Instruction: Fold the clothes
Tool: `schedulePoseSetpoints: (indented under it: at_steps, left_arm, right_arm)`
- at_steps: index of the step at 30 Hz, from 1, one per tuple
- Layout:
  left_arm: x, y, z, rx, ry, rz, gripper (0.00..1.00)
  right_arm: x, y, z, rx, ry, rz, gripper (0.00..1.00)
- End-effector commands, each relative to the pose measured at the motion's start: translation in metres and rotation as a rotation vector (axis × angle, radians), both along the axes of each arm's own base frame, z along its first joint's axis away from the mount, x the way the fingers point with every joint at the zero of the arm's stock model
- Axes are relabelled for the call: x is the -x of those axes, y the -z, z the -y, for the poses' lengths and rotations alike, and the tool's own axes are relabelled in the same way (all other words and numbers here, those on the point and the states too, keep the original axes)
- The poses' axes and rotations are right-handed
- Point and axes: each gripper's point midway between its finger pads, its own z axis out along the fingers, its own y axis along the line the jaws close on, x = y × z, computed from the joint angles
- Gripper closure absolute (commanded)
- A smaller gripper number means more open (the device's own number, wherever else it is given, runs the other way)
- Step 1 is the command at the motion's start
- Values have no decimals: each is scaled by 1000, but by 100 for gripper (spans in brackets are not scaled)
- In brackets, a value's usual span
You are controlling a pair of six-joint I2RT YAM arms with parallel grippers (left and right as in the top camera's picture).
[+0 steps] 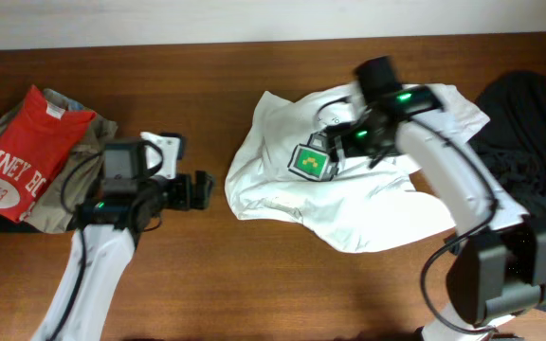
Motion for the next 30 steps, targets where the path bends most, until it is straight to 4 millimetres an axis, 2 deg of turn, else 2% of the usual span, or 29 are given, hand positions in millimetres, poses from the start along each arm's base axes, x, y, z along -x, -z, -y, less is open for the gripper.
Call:
schedulePoseSetpoints:
  at_steps: [1,2,3,4,5,6,7,8,9,10,11,12,13,14,15,16,17,18,19,20,21,22,23,25,28,30]
  left_arm:
    - [-2,63,41,-2,118,-158,1]
    - [-2,88,52,-9,150,-199,1]
    - [-4,108,63,-16,178,-219,1]
    - [-7,118,69,-20,196,-216,1]
    - [-11,131,75,-20,210,-211,9]
    - [-12,136,78,-20,218,-210,29]
    - [-13,138,81,-21,224,-207,50]
    - [-14,137,83,-21,228,-199,89]
    - [-14,137,82,-23,227,-197,99]
    - [-19,135,76,-48,205,-191,100]
    - [-32,129,60,-103,152,-172,99]
    - [-65,104,18,-229,15,-114,100]
    - [-92,79,-12,-288,-83,-60,100]
    - [-117,51,-36,-308,-160,1,100]
    - [-156,-3,-70,-287,-258,131,100]
    - [-180,-52,-102,-274,-336,237,100]
    - [-192,-83,-121,-251,-367,302,80]
    - [-195,-97,-121,-191,-335,326,14]
    - [-190,-92,-113,-142,-292,292,1]
    - [-178,-77,-106,-119,-266,213,1]
    - [-155,-51,-96,-105,-239,72,1]
    - [-115,-19,-86,-108,-215,-137,1]
    - [-46,16,-74,-117,-183,-450,1]
    - [-4,41,-74,-134,-182,-614,1]
    - [37,80,-107,-305,-405,-750,1]
    - [37,104,-104,-273,-424,-719,1]
  right_arm:
    - [11,-14,50,-40,158,-55,1]
    - [17,-13,77,-39,233,-88,1]
    - [20,-12,96,-40,284,-102,1]
    - [23,-12,106,-41,314,-113,1]
    - [26,-12,115,-41,336,-122,1]
    - [27,-12,120,-41,342,-124,0]
    - [27,-12,122,-41,347,-123,3]
    - [27,-12,122,-41,349,-123,8]
    - [27,-12,122,-41,349,-123,10]
    - [27,-11,123,-36,350,-123,10]
    - [27,-11,126,-20,354,-122,10]
    - [28,-10,131,11,359,-122,11]
    - [28,-10,132,15,360,-122,10]
    - [28,-10,132,15,360,-121,10]
    - [28,-10,132,15,360,-121,10]
    - [28,-10,132,15,360,-121,10]
    - [28,-10,132,15,360,-121,9]
    - [28,-10,132,15,360,-121,6]
    - [28,-10,132,14,360,-121,5]
    - [28,-10,131,14,360,-122,4]
    - [28,-10,131,15,359,-122,4]
    - [28,-10,131,15,359,-122,3]
    - [28,-10,132,15,359,-122,1]
    - [28,-10,132,15,359,-123,0]
    - [30,-6,131,15,359,-132,0]
    - [29,-3,131,15,359,-131,1]
